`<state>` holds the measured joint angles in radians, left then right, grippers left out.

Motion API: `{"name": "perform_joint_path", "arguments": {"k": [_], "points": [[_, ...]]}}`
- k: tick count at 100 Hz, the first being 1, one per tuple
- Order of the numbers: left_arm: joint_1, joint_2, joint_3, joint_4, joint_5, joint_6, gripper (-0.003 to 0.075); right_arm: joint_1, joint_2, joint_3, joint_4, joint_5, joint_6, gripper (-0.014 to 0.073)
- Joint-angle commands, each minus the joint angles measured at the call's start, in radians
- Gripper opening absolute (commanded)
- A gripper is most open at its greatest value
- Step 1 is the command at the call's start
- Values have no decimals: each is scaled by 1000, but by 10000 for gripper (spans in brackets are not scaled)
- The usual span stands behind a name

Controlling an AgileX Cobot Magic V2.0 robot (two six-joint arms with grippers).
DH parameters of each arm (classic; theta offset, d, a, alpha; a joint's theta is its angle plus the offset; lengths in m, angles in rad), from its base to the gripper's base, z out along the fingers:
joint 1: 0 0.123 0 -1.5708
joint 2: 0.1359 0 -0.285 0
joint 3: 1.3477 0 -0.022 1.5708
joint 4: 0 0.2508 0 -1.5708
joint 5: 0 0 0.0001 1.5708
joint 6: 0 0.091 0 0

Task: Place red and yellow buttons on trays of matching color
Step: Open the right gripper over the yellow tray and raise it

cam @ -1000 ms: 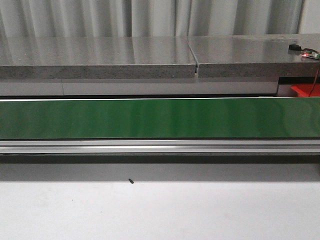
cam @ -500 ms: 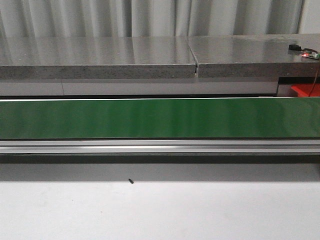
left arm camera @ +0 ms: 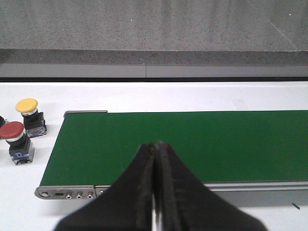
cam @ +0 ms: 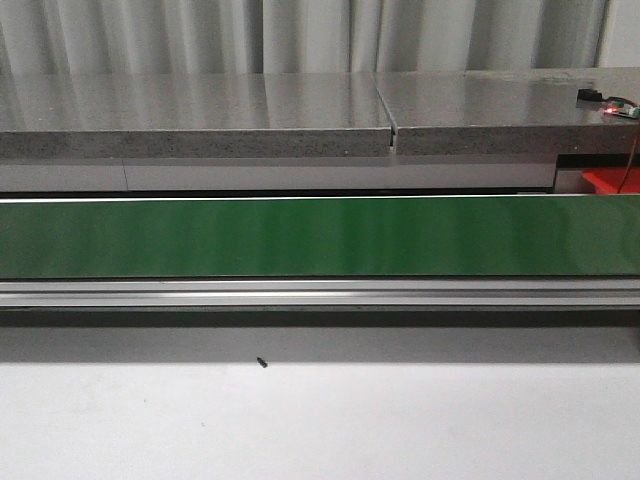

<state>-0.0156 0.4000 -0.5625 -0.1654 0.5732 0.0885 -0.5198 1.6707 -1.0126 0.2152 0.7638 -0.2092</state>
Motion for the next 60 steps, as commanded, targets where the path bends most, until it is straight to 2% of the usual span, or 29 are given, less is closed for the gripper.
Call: {"name": "perform_joint_path", "arguments": {"k": [1, 18, 25, 60], "points": [[-5, 9, -27, -17, -72, 0, -20, -9, -37, -19, 1, -2, 0, 301], [-5, 9, -27, -17, -72, 0, -20, -9, -37, -19, 1, 4, 0, 474], [-5, 9, -27, -17, -72, 0, -20, -9, -37, -19, 1, 6, 0, 514], [-5, 9, -27, -17, -72, 0, -20, -9, -82, -26, 2, -9, 3, 521]]}}
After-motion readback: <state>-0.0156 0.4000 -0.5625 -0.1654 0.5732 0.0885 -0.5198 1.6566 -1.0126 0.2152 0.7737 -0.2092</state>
